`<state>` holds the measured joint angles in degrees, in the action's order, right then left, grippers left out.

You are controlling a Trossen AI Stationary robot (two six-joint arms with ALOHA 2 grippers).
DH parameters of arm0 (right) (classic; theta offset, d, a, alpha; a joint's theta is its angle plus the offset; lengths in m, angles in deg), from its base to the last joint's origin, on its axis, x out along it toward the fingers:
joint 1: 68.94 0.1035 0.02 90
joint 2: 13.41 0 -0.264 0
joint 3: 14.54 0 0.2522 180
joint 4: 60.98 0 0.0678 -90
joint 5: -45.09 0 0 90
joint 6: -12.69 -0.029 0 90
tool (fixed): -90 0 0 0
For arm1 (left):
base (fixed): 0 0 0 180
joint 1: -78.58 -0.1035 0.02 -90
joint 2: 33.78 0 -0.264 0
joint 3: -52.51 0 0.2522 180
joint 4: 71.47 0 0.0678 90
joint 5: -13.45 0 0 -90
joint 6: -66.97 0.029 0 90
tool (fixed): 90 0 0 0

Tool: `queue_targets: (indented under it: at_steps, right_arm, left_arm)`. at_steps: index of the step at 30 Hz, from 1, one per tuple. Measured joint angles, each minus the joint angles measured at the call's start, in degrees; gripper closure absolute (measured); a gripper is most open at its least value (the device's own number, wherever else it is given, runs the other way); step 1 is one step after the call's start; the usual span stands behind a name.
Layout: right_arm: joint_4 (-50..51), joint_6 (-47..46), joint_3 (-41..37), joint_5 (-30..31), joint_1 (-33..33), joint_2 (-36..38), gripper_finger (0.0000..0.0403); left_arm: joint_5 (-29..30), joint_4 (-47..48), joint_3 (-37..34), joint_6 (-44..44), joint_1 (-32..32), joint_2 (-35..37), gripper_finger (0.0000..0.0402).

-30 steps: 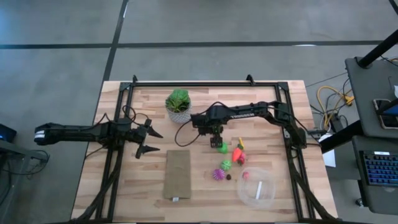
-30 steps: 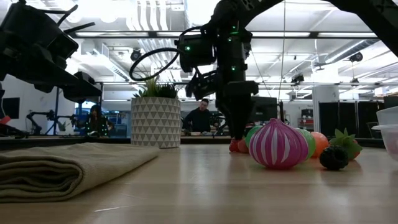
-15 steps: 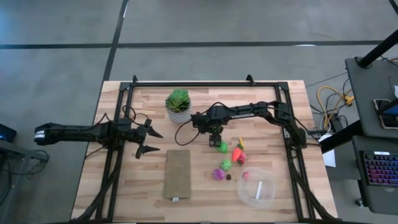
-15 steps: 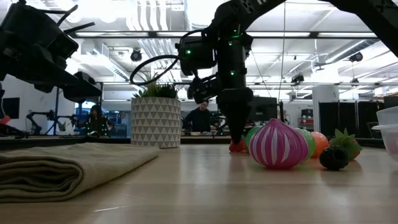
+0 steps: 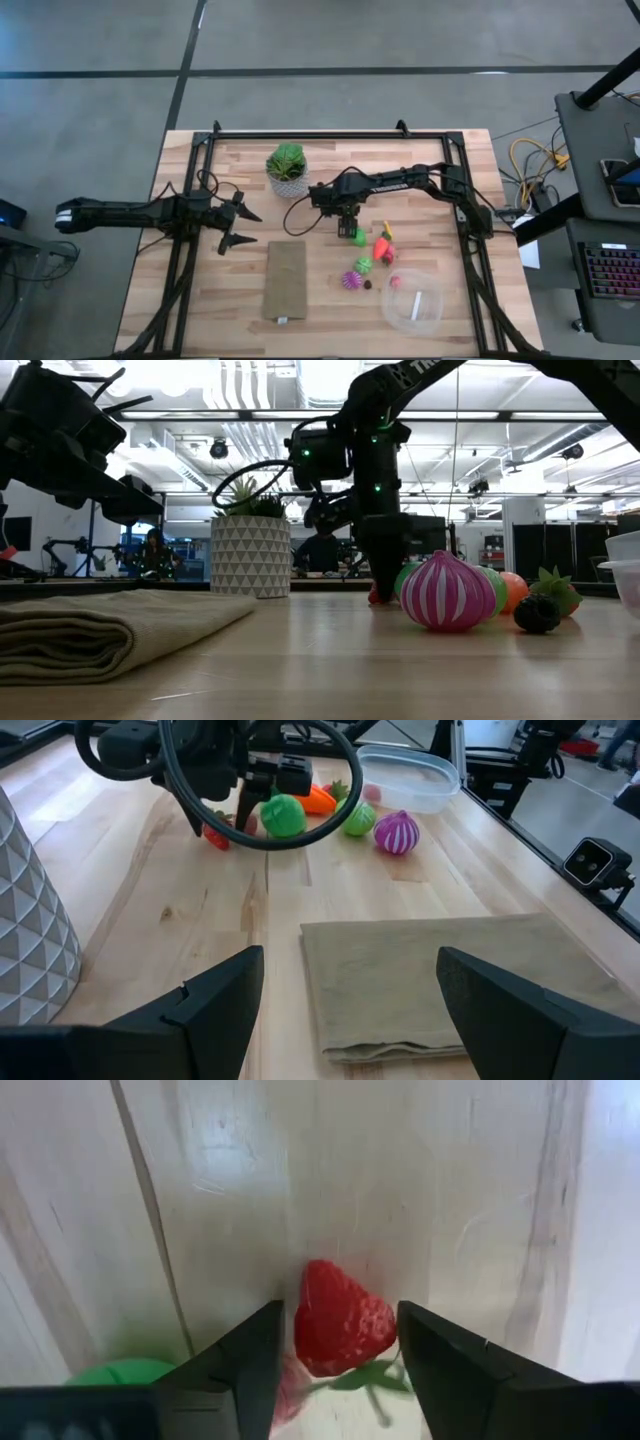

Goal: Pick and placing Produce into tupperware
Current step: Put the top strawberry into the transparent container

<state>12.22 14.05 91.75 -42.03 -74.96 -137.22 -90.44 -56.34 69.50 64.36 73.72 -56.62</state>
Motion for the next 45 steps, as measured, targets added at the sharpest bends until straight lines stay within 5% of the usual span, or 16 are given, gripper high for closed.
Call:
queue_targets:
  at_steps: [8, 16, 27, 34, 45]
  right_arm:
    - [0.2, -2.0, 0.0, 0.2, 0.0, 0.0, 0.0275]
    - [0.8, -7.1, 0.3, -2.4, 0.0, 1.8, 0.026]
    - [14.6, -28.0, 2.6, -2.8, 1.8, 20.7, 0.0263]
    - [23.1, -45.0, -2.6, -2.8, 12.0, 27.3, 0.026]
    - [15.4, -81.9, -11.8, -4.6, 34.6, 27.8, 0.026]
  left_arm:
    - [0.0, 0.0, 0.0, 0.0, 0.0, 0.0, 0.0118]
    - [0.0, 0.0, 0.0, 0.0, 0.0, 0.0, 0.0118]
    - [0.0, 0.0, 0.0, 0.0, 0.0, 0.0, 0.0118]
    - [0.0, 0.0, 0.0, 0.0, 0.0, 0.0, 0.0118]
    - [0.0, 0.0, 0.0, 0.0, 0.0, 0.0, 0.0118]
